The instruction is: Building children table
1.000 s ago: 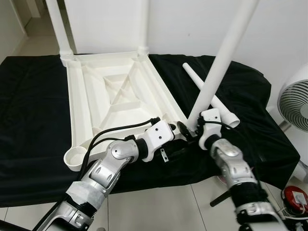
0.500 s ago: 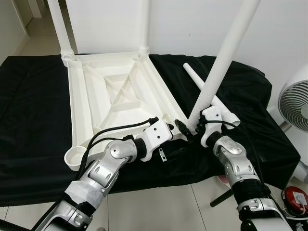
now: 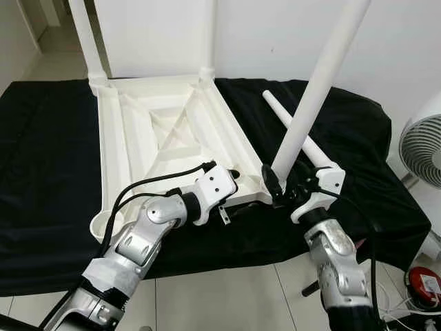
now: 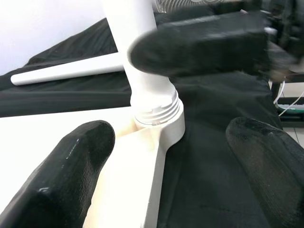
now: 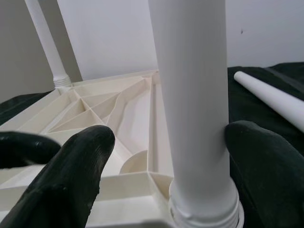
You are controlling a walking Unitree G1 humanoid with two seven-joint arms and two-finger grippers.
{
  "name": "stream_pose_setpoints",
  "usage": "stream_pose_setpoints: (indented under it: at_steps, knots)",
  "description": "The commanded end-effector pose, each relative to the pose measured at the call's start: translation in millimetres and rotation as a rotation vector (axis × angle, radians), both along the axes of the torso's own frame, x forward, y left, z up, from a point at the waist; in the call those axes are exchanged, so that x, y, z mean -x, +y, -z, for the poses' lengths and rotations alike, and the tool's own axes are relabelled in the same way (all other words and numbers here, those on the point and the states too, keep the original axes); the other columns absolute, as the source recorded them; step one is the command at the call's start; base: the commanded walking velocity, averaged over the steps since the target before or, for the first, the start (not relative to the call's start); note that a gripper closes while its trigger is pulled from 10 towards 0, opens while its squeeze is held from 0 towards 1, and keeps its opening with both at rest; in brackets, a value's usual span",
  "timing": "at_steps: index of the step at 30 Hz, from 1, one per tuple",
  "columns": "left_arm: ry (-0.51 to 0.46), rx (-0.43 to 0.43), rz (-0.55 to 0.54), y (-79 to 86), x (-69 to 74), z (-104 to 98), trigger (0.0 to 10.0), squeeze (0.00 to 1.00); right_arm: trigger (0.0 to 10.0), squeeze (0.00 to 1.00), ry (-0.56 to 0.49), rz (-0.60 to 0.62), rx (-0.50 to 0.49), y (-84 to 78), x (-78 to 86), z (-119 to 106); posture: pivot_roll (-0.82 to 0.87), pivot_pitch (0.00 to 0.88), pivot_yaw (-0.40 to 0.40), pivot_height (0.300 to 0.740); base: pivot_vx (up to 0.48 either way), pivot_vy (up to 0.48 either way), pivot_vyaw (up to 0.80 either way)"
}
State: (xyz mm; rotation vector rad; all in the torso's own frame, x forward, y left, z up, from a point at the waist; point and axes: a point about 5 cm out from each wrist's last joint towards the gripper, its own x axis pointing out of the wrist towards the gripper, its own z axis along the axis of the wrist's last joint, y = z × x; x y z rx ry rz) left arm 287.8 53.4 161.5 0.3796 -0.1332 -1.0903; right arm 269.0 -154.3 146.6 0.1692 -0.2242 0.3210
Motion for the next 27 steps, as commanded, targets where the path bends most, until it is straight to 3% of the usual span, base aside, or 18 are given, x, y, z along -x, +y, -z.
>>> stream_pose_setpoints:
  at_steps: [1,4,12,13,14,15,16,17,18,25,26,27]
  knots:
    - [0.014,-0.007,0.026,1.0,2.4,0.8,10.0,0.0,10.0,1.0,0.01,-0.012,-0.017,1.2,1.4,0.0,-0.08,0.0,-0.024,0.74,0.0,0.0,0.0]
    - [0.015,-0.009,0.024,2.6,3.0,0.7,10.0,0.0,10.0,1.0,0.045,-0.049,-0.019,4.8,10.0,4.6,-0.08,0.0,-0.022,0.74,0.0,0.0,0.0]
    - [0.012,-0.014,0.009,5.0,2.8,0.5,10.0,0.0,10.0,1.0,0.085,-0.096,-0.017,7.7,11.9,9.1,-0.07,0.0,-0.036,0.74,0.0,0.0,0.0]
    - [0.01,-0.014,0.001,6.1,2.8,0.6,10.0,0.0,8.5,0.0,0.096,-0.113,-0.022,8.8,11.7,10.3,-0.06,0.0,-0.041,0.74,0.0,0.0,0.0]
    - [0.011,-0.013,-0.005,7.1,3.2,0.6,10.0,0.0,9.2,0.0,0.108,-0.129,-0.033,10.0,12.2,11.3,-0.05,0.0,-0.046,0.74,0.0,0.0,0.0]
    - [0.011,-0.013,-0.005,7.1,3.2,0.6,10.0,0.0,9.2,0.0,0.108,-0.129,-0.033,10.0,12.2,11.3,-0.05,0.0,-0.046,0.74,0.0,0.0,0.0]
    - [0.012,-0.013,-0.009,7.7,3.6,0.7,10.0,0.0,7.4,0.0,0.113,-0.145,-0.04,11.1,12.7,11.9,-0.05,0.0,-0.047,0.74,0.0,0.0,0.0]
    - [0.012,-0.013,-0.009,7.7,3.6,0.7,10.0,0.0,7.4,0.0,0.113,-0.145,-0.04,11.1,12.7,11.9,-0.05,0.0,-0.047,0.74,0.0,0.0,0.0]
    - [0.013,-0.012,-0.013,8.3,4.2,0.8,10.0,0.0,0.0,0.0,0.123,-0.152,-0.054,11.0,13.3,12.5,-0.05,0.0,-0.049,0.74,0.0,0.0,0.0]
    - [0.014,-0.031,-0.031,13.7,6.8,3.0,10.0,0.0,0.0,0.0,0.15,-0.202,-0.075,3.5,8.1,14.7,-0.03,0.0,-0.05,0.74,0.0,0.0,0.0]
    - [0.015,-0.037,-0.033,15.2,7.3,3.9,10.0,0.0,2.1,0.0,0.151,-0.208,-0.069,1.3,6.3,14.6,-0.03,0.0,-0.049,0.74,0.0,0.0,0.0]
    - [0.016,-0.041,-0.034,16.1,7.7,4.5,10.0,0.0,2.1,0.0,0.151,-0.211,-0.064,0.1,5.3,14.3,-0.03,0.0,-0.049,0.74,0.0,0.0,0.0]
